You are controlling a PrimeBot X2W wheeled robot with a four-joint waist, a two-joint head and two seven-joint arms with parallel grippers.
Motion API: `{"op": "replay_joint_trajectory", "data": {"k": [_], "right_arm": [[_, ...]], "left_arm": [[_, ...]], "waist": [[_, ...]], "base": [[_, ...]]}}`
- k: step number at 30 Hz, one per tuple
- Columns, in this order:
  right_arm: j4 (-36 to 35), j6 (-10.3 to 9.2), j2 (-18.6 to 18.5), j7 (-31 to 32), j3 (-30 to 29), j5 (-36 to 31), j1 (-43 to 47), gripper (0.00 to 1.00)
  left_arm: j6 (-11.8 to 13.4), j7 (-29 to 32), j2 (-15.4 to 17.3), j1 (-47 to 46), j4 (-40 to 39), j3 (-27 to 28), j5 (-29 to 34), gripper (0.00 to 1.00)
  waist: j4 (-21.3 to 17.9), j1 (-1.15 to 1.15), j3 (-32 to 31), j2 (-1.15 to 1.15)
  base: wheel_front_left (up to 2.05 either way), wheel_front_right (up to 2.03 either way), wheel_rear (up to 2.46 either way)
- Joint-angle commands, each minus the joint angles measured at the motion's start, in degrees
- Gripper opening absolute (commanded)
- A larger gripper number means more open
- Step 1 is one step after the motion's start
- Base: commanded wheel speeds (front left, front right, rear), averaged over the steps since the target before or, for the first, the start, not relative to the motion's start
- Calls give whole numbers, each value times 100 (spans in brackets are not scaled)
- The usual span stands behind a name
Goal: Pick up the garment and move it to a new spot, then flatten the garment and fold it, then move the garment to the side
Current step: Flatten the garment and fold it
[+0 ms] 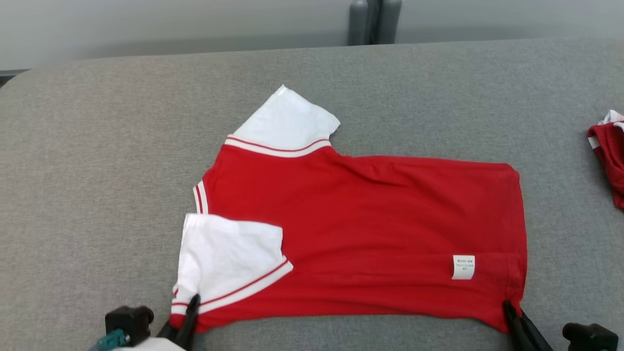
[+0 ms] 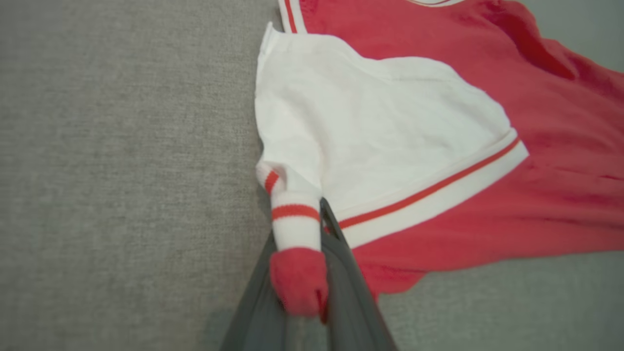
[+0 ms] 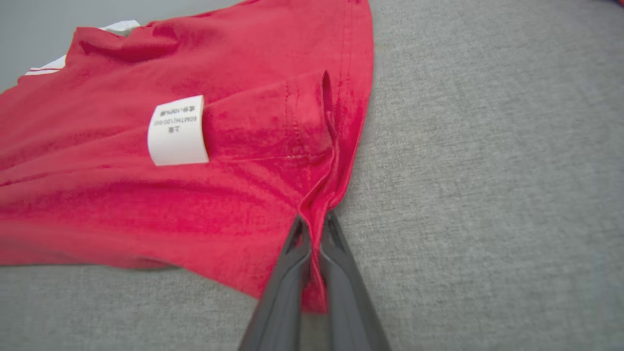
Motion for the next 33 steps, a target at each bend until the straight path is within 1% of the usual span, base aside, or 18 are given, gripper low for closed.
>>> {"op": "replay_joint_trajectory", "data": {"k": [1, 6, 11, 12, 13, 14, 17, 20, 25, 29, 33], "right_arm": [[19, 1, -82, 90, -6, 72, 156, 0], [-146, -7, -399, 342, -218, 168, 493, 0], [-361, -13, -556, 564, -455, 193, 683, 0], [-397, -13, -554, 596, -481, 203, 669, 5], [-409, -13, -534, 682, -459, 233, 655, 31], [-425, -13, -530, 749, -439, 215, 631, 100], [-712, 0, -485, 638, -495, 196, 502, 100], [-1135, 0, -443, 476, -607, 55, 441, 100], [-1939, 1, -366, 350, -729, -346, 294, 100], [-2326, 0, -270, 458, -736, -643, 192, 100], [-2437, 0, -219, 589, -620, -764, 122, 100]], "left_arm": [[102, 40, -1, 167, -115, 17, 1, 0], [403, 100, -84, 774, -604, 6, -48, 0], [530, 135, -151, 1078, -799, -49, -54, 0], [522, 158, -178, 1087, -801, -78, -78, 47], [490, 170, -197, 1081, -799, -109, -111, 100], [469, 134, -216, 1051, -821, -103, -124, 100], [511, -75, -215, 957, -907, -20, -74, 100], [597, -474, -186, 870, -1059, 133, 44, 100], [806, -1086, -142, 726, -1372, 303, 366, 100], [955, -1229, -70, 651, -1555, 380, 564, 100], [1074, -1168, 27, 636, -1634, 361, 730, 100]], "waist": [[68, 0, -65, 0], [196, 0, -218, 0], [255, 0, -301, 0], [254, 0, -312, 0], [254, 0, -321, 0], [244, 0, -331, 0], [185, 0, -382, 0], [98, 0, -455, 0], [-27, 0, -618, 0], [-81, 0, -756, 0], [-85, 0, -810, 0]], "base": [[0, 0, 0], [0, 0, 0], [0, 0, 0], [0, 0, 0], [0, 0, 0], [0, 0, 0], [0, 0, 0], [0, 0, 0], [0, 0, 0], [0, 0, 0], [0, 0, 0]]}}
